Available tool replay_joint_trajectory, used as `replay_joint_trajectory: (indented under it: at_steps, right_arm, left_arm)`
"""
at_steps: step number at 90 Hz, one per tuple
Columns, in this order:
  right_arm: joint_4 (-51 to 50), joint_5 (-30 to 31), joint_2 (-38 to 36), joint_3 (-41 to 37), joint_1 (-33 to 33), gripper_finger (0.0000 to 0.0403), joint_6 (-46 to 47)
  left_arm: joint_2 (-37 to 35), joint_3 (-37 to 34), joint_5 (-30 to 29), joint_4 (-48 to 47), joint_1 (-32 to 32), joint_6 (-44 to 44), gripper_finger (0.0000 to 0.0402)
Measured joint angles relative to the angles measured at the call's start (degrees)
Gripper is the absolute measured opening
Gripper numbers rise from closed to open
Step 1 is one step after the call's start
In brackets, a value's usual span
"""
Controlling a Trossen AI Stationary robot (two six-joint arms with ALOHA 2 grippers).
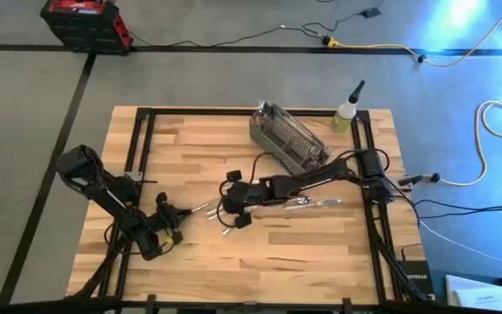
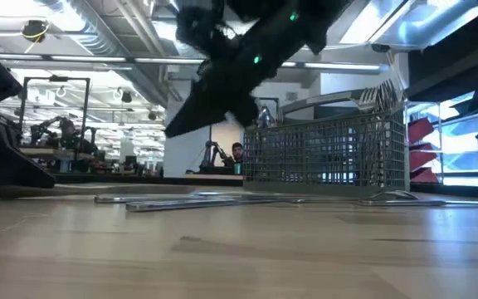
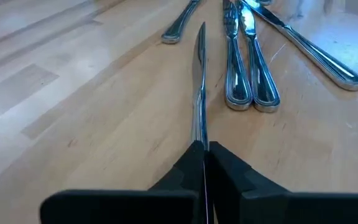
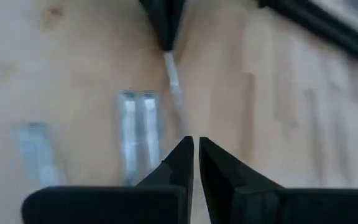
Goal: Sort silverware
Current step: Put the silver knife into the gray silverware organizer
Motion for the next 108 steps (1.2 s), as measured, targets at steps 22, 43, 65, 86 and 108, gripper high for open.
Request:
replay_joint_trajectory:
  at_steps: [22,43,65,86,108]
  right_arm:
    - [1.2,1.7,2.0,0.5,0.1,0.0043,-4.0]
    - [2.7,-0.4,2.0,0.6,0.1,0.0156,-5.6]
    - [3.2,-1.8,2.1,1.1,-0.3,0.0177,-6.5]
    - [1.8,-4.0,6.2,4.2,-1.2,0.0177,-7.1]
    - [1.8,-3.5,7.9,5.8,-2.2,0.0177,-6.9]
  left_arm:
    - [0.0,0.0,0.1,-0.5,0.0,-0.6,0.0001]
    - [0.0,0.0,0.2,-0.6,0.0,-1.3,0.0001]
    - [0.0,0.0,0.3,-0.6,0.0,-1.5,0.0001]
    - [0.0,0.0,0.4,-0.8,0.0,-1.5,0.0001]
    - [0.0,0.0,0.6,-0.8,0.0,-1.8,0.0001]
